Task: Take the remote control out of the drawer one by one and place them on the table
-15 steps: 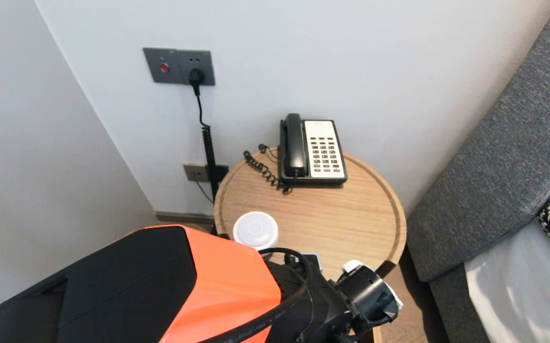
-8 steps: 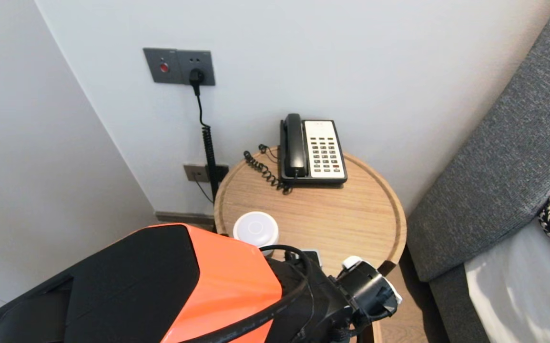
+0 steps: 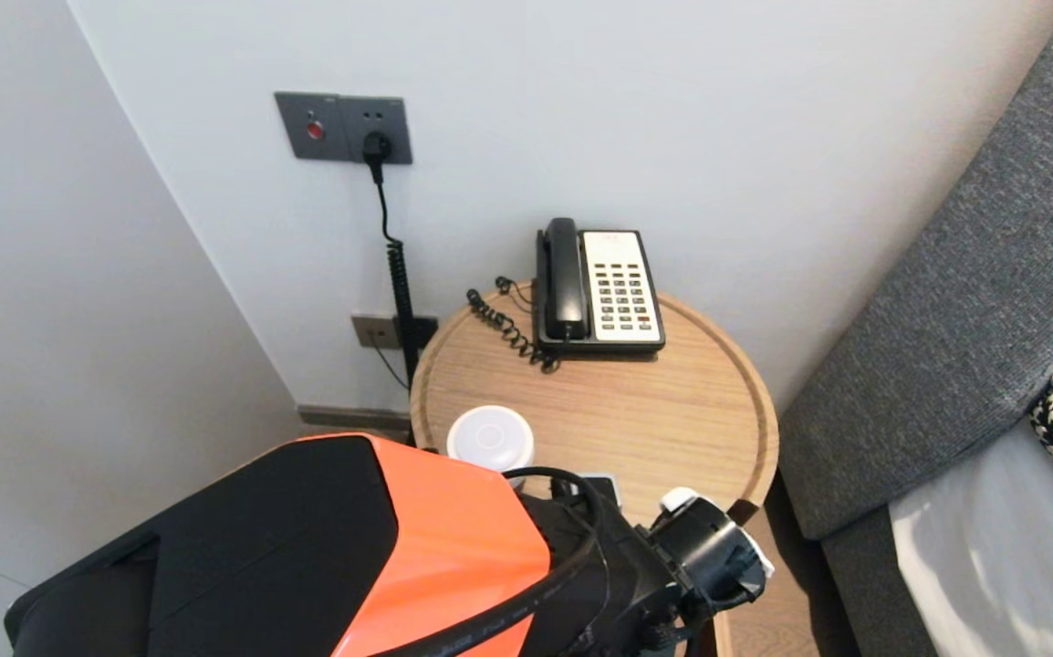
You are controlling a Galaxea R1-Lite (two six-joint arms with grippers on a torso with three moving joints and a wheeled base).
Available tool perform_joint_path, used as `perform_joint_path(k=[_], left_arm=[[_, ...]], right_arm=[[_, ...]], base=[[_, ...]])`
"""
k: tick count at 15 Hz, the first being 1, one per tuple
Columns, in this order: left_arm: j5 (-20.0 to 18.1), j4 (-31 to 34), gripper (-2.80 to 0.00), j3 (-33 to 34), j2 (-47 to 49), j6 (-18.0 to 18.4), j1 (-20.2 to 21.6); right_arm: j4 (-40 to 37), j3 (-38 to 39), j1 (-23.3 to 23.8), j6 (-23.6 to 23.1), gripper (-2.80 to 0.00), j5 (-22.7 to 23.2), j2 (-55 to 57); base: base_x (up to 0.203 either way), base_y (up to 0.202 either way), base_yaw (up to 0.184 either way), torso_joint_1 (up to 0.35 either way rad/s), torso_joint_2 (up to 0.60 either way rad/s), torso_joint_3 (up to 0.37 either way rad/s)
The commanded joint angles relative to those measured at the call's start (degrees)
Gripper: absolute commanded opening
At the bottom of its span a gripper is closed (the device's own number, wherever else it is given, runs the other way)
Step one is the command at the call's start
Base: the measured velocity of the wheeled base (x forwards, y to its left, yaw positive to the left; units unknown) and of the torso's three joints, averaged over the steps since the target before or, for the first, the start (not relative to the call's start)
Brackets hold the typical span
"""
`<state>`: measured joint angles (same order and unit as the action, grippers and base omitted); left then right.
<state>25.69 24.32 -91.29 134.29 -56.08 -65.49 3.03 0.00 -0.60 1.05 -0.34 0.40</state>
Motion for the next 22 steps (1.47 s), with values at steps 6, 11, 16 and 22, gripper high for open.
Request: perform_joint_path(k=[6, 11, 16, 22], left_arm=[[0.33, 0.29, -2.8, 0.88, -0.61, -0.44, -0.11], [0.56, 0.35, -2.8, 1.73, -2.19, -0.53, -0.76], [0.65, 2.63, -2.8, 2.18, -4.38, -1.14, -0.96], [-0.75, 3.26, -2.8, 3.14, -6.88, -0.82, -0.91]], right_arm=[[0.04, 1.49, -0.02, 0.01, -2.8, -0.01, 0.04], [0.04, 1.49, -0.02, 0.01, -2.8, -0.01, 0.04], [0.04, 1.49, -0.02, 0.01, -2.8, -0.01, 0.04], [-0.02, 1.49, -0.02, 0.01, -2.8, -0.01, 0.04]], base=[[0.0, 0.0, 0.0, 0.0, 0.0, 0.0], [0.0, 0.0, 0.0, 0.0, 0.0, 0.0], [0.0, 0.0, 0.0, 0.0, 0.0, 0.0], [0.0, 0.0, 0.0, 0.0, 0.0, 0.0]])
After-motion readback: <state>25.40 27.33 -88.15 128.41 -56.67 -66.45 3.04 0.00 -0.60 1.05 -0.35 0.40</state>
